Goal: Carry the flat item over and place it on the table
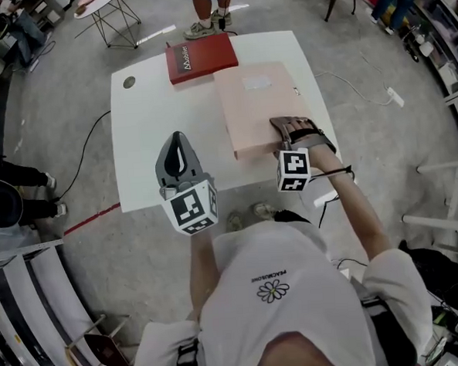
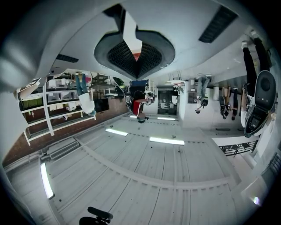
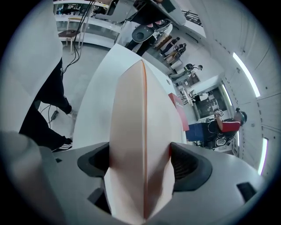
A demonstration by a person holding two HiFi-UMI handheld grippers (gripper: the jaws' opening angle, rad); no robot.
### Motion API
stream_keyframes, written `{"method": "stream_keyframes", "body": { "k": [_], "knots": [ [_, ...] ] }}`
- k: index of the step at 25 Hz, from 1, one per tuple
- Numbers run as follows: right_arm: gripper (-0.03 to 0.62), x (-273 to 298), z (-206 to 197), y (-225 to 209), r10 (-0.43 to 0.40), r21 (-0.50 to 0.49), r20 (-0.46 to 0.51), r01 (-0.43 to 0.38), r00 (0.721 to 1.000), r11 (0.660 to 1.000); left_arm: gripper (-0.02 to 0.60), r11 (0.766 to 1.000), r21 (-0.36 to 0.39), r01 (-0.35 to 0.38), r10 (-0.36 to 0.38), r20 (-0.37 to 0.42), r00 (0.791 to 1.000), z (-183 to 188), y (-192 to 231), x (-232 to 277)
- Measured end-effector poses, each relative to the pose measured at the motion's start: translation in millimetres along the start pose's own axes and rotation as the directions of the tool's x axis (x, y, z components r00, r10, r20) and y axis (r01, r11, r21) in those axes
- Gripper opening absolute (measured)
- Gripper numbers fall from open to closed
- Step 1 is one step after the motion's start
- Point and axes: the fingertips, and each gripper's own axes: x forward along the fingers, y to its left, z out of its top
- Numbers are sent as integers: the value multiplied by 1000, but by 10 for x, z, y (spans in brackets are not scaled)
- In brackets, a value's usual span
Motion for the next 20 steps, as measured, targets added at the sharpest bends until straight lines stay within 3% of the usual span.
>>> {"method": "stream_keyframes", "body": {
  "k": [11,20],
  "knots": [
    [359,92,20,327,125,36,4,-125,992,991,16,1000,18,6,-6,-2,1000,26,-60,23],
    [359,88,70,350,128,35,25,-129,991,991,17,1000,28,-6,6,3,1000,35,-3,30]
  ]
}}
